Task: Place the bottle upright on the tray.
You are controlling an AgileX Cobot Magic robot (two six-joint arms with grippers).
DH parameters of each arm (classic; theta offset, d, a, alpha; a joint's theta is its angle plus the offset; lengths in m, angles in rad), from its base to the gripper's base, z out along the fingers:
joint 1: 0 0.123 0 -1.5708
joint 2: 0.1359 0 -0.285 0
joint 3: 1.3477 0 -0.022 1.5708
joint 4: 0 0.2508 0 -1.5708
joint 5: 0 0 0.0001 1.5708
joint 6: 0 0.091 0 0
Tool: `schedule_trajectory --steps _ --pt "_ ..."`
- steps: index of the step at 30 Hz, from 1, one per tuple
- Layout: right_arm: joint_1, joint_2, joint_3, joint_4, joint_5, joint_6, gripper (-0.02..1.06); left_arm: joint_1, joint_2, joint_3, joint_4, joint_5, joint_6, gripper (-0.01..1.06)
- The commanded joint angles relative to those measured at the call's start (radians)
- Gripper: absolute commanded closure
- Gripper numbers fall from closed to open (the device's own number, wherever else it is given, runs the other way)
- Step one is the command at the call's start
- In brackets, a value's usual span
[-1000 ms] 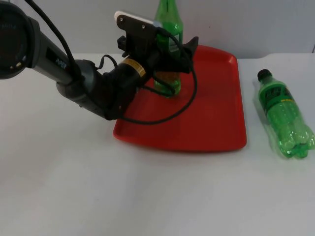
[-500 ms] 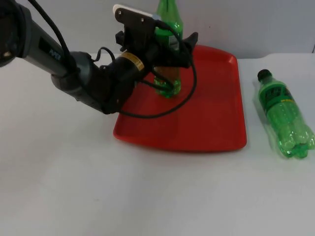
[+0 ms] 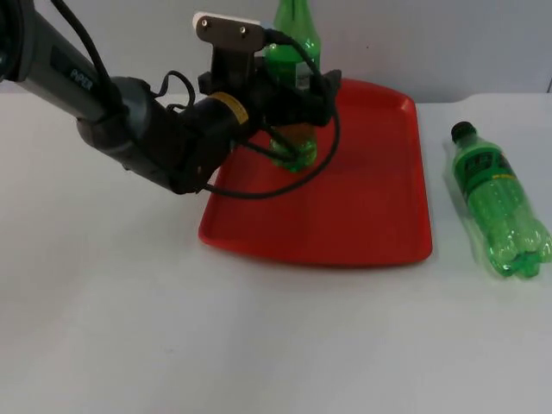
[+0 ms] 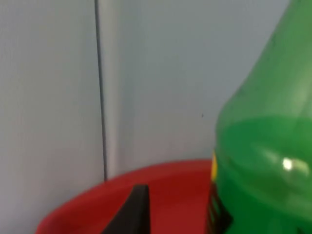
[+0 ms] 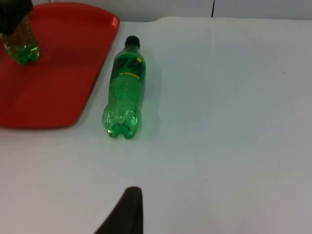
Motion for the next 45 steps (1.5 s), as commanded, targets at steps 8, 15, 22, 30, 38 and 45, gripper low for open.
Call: schedule_trajectory --steps 8,15,22,30,38,45 --pt "-0.006 -0.004 0.006 -0.002 -0.003 -0.009 -0.01 -0.003 -0.084 0.133 -0.055 0.006 0.027 0.00" --pt "-0.006 -0.004 0.006 -0.002 -0.003 -0.009 -0.01 -0.003 -0.166 0.284 -0.232 -0.003 0.124 0.00" --pt "-0.006 -0.004 0.006 -0.002 -0.003 -0.009 -0.01 -0.003 -0.309 0.466 -0.232 -0.001 0.106 0.00" --pt "-0.006 -0.004 0.006 -0.002 -0.003 -0.009 -0.01 -0.003 -0.497 0.643 -0.210 0.007 0.078 0.00" --pt "-0.006 -0.004 0.006 -0.002 -0.003 -0.009 -0.01 -0.003 -0.763 0.688 -0.205 0.308 0.078 0.00" --pt "-0.006 -0.004 0.006 -0.002 -0.003 -0.009 -0.01 -0.003 -0.973 0.589 -0.193 0.762 0.094 0.00"
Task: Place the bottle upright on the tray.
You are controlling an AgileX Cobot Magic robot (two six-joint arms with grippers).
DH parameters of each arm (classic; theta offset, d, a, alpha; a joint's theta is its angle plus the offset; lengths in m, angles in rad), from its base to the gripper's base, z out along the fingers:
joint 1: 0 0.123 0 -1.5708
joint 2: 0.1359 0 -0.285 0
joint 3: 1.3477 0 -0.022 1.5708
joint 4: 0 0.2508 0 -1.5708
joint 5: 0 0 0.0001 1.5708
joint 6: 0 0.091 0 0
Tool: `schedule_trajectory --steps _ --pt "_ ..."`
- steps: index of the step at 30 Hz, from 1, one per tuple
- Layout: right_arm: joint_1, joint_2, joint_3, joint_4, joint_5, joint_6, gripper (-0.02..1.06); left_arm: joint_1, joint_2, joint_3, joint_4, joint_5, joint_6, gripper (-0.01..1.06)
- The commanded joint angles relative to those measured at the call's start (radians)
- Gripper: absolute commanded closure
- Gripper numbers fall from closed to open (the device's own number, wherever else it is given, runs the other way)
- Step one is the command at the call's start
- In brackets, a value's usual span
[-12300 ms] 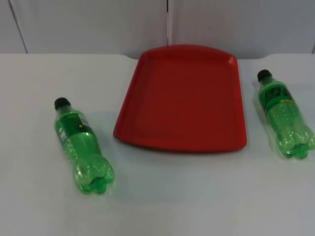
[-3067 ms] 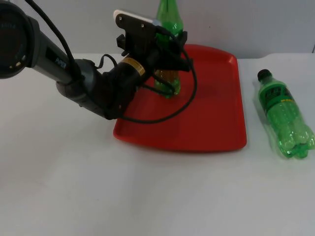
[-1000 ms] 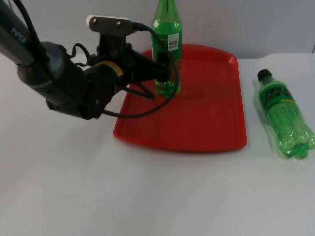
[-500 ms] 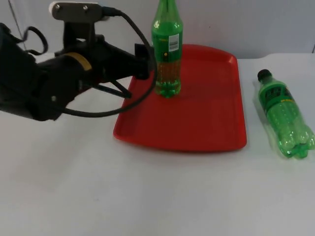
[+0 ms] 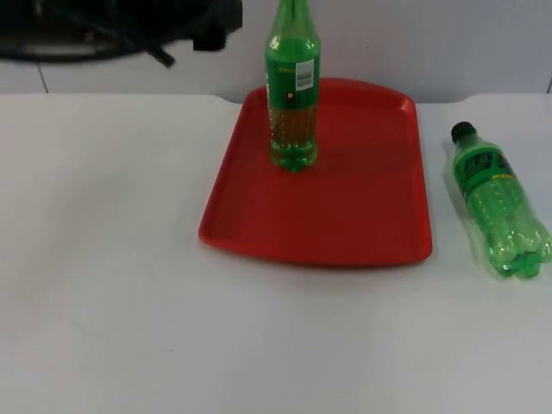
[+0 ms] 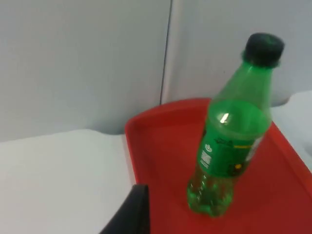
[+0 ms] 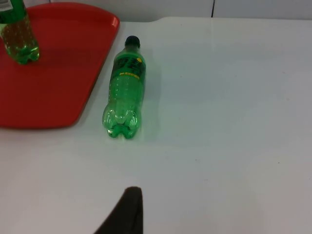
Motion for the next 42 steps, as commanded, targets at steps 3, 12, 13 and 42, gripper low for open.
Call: schedule_trajectory --steps 3,12,13,42 --pt "-0.006 -0.004 0.006 -0.002 -0.003 -0.009 -0.01 -0.003 -0.098 -0.098 0.039 0.335 0.003 0.00" --pt "-0.006 -0.004 0.006 -0.002 -0.003 -0.009 -0.01 -0.003 -0.177 -0.203 0.046 0.630 0.010 0.00" --pt "-0.006 -0.004 0.006 -0.002 -0.003 -0.009 -0.01 -0.003 -0.188 -0.203 0.046 0.636 0.028 0.00" --pt "-0.006 -0.004 0.006 -0.002 -0.003 -0.009 -0.01 -0.003 -0.484 -0.059 -0.002 0.653 0.159 0.00"
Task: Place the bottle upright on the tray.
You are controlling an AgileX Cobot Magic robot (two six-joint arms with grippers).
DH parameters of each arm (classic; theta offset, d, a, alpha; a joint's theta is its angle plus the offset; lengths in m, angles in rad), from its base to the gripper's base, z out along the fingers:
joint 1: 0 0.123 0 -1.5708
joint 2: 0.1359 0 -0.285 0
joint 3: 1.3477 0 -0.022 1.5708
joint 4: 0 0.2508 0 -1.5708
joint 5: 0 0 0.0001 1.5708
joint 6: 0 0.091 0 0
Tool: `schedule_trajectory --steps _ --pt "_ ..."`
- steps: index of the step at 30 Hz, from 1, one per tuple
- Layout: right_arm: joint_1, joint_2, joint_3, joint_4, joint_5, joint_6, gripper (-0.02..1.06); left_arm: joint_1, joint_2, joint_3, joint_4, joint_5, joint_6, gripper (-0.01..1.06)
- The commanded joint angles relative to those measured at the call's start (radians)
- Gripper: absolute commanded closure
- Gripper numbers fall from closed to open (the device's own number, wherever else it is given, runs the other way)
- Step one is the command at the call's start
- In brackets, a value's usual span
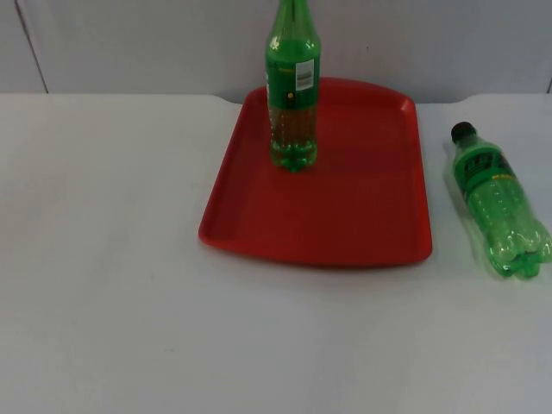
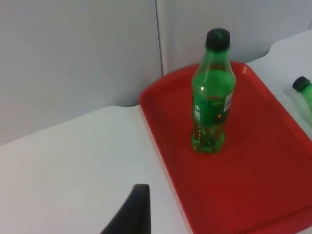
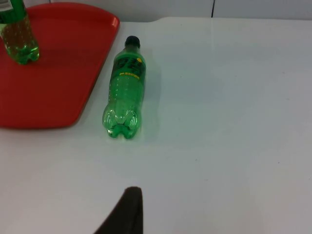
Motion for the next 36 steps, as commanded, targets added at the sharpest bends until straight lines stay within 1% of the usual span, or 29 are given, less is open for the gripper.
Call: schedule_trajectory --steps 1,10,15,21,25,26,28,31,33,34,36 --pt "-0.006 -0.004 0.006 -0.002 -0.003 -0.009 -0.01 -0.003 -0.030 0.027 -0.026 -0.004 0.004 0.00" --pt "-0.006 -0.004 0.006 -0.002 -0.003 -0.009 -0.01 -0.003 -0.155 0.182 -0.078 -0.010 0.001 0.00" --pt "-0.006 -0.004 0.006 -0.002 -0.003 -0.009 -0.01 -0.003 -0.220 0.231 -0.106 -0.003 0.001 0.00" --pt "-0.006 -0.004 0.006 -0.002 -0.003 -0.009 -0.01 -0.003 -0.337 0.287 -0.134 0.000 0.001 0.00" --pt "-0.006 -0.004 0.006 -0.002 -0.003 -0.009 -0.01 -0.003 -0.456 0.345 -0.140 0.000 0.001 0.00" --pt "-0.006 -0.004 0.006 -0.002 -0.003 -0.009 -0.01 -0.003 -0.456 0.345 -0.140 0.000 0.001 0.00" --pt "-0.006 -0.004 0.006 -0.002 -0.003 -0.009 -0.01 -0.003 -0.520 0.375 -0.144 0.016 0.001 0.00" --pt "-0.006 -0.004 0.006 -0.002 -0.003 -0.009 -0.01 -0.003 -0.626 0.397 -0.144 0.069 0.001 0.00" --pt "-0.006 -0.004 0.006 -0.002 -0.003 -0.009 -0.01 -0.003 -0.643 0.399 -0.144 0.078 0.001 0.00" --pt "-0.006 -0.004 0.006 -0.002 -0.003 -0.009 -0.01 -0.003 -0.685 0.399 -0.144 0.108 0.001 0.00" --pt "-0.006 -0.004 0.006 -0.002 -0.003 -0.009 -0.01 -0.003 -0.750 0.399 -0.144 0.139 0.001 0.00"
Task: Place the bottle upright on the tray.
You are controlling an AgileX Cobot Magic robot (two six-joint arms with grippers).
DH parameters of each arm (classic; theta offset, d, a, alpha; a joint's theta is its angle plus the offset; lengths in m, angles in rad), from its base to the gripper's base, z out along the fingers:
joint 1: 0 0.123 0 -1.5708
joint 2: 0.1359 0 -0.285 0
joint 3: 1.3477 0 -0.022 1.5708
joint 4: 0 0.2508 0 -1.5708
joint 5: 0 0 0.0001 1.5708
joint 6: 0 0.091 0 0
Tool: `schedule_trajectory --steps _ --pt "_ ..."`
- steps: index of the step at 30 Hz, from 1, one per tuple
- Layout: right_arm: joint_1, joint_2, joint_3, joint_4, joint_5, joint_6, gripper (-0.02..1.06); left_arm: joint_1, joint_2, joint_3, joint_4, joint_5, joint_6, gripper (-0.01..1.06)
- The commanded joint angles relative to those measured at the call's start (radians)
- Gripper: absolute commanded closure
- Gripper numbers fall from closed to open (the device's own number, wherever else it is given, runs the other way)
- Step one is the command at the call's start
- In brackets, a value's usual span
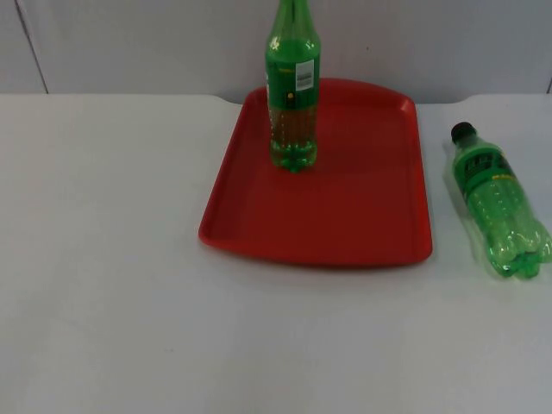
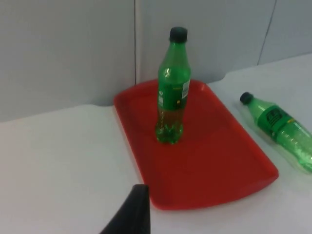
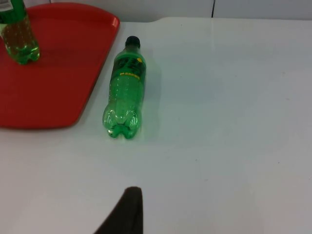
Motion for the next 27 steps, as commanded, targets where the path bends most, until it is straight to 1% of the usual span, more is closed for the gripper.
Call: schedule_trajectory --steps 1,5,6,10,11,14,16,17,18,19,22,27 --pt "-0.006 -0.004 0.006 -0.002 -0.003 -0.009 -0.01 -0.003 -0.062 0.005 -0.012 0.038 -0.001 0.00" --pt "-0.006 -0.004 0.006 -0.002 -0.003 -0.009 -0.01 -0.003 -0.178 0.005 -0.010 0.131 -0.001 0.00" --pt "-0.006 -0.004 0.006 -0.002 -0.003 -0.009 -0.01 -0.003 -0.178 0.005 -0.010 0.131 -0.001 0.00" --pt "-0.006 -0.004 0.006 -0.002 -0.003 -0.009 -0.01 -0.003 -0.303 0.005 0.010 0.228 -0.001 0.00" --pt "-0.006 -0.004 0.006 -0.002 -0.003 -0.009 -0.01 -0.003 -0.303 0.005 0.010 0.228 -0.001 0.00" --pt "-0.006 -0.004 0.006 -0.002 -0.003 -0.009 -0.01 -0.003 -0.393 0.005 0.009 0.278 -0.001 0.00" --pt "-0.006 -0.004 0.006 -0.002 -0.003 -0.009 -0.01 -0.003 -0.404 0.005 0.011 0.318 0.002 0.00" --pt "-0.006 -0.004 0.006 -0.002 -0.003 -0.009 -0.01 -0.003 -0.404 0.005 0.011 0.318 0.002 0.00" --pt "-0.006 -0.004 0.006 -0.002 -0.003 -0.009 -0.01 -0.003 -0.404 0.005 0.015 0.347 0.007 0.00" --pt "-0.006 -0.004 0.006 -0.002 -0.003 -0.009 -0.01 -0.003 -0.404 0.006 0.008 0.410 0.029 0.00" --pt "-0.006 -0.004 0.006 -0.004 -0.003 -0.009 -0.01 -0.003 -0.404 0.026 -0.005 0.472 0.078 0.00" --pt "-0.006 -0.004 0.006 -0.004 -0.003 -0.009 -0.01 -0.003 -0.404 0.026 -0.009 0.494 0.087 0.00"
